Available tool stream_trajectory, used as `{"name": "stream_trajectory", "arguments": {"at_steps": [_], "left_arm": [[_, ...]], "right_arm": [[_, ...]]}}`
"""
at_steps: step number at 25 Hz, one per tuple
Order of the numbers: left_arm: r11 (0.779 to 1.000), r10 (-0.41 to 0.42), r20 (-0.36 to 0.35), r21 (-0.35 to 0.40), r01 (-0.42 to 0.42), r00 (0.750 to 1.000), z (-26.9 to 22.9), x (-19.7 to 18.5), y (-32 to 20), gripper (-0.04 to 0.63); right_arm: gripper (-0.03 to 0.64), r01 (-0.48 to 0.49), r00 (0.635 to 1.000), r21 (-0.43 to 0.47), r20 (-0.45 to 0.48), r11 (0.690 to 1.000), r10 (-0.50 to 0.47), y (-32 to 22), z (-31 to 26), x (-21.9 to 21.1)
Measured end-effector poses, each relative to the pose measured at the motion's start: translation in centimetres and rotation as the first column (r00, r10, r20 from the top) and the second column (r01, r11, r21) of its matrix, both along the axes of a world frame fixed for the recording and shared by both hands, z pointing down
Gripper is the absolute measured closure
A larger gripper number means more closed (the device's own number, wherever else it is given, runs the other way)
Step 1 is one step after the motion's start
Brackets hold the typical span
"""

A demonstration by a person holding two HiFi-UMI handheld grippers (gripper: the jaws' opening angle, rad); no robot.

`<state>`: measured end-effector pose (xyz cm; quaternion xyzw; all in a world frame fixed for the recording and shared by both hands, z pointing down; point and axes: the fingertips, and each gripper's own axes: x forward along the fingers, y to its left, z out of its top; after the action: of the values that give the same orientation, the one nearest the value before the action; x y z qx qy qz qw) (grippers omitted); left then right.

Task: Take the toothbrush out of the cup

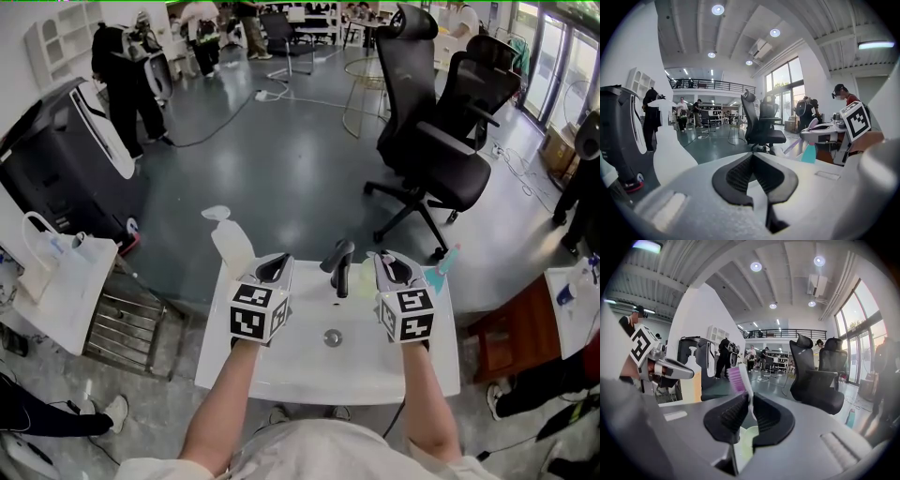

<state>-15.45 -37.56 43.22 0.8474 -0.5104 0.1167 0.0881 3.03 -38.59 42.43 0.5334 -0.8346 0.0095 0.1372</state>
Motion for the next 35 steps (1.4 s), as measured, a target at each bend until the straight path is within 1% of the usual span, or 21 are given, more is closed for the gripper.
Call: {"name": "stream_trajectory", "arguments": {"at_steps": [10,15,22,35], "left_arm": [[0.999,-0.024,0.001,0.031,0.024,1.000,-1.4,-1.0,0.4,0.591],[0.998,-0.044,-0.002,0.052,0.044,0.999,-2.3,-1.8,0.5,0.591],[0.996,-0.070,-0.007,0.058,0.070,0.998,-2.6,-2.6,0.6,0.591],[0.996,-0.072,-0.003,0.059,0.072,0.997,-2.5,-2.7,0.9,0.591]], "right_arm": [[0.584,0.051,0.997,0.102,0.048,0.994,-0.056,0.9,-5.6,-1.8],[0.584,0.066,0.994,0.128,0.078,0.990,-0.076,1.3,-7.3,-2.2],[0.584,0.076,0.993,0.127,0.076,0.989,-0.086,1.4,-7.5,-2.3],[0.586,0.087,0.993,0.122,0.072,0.989,-0.096,1.7,-7.1,-2.6]]}}
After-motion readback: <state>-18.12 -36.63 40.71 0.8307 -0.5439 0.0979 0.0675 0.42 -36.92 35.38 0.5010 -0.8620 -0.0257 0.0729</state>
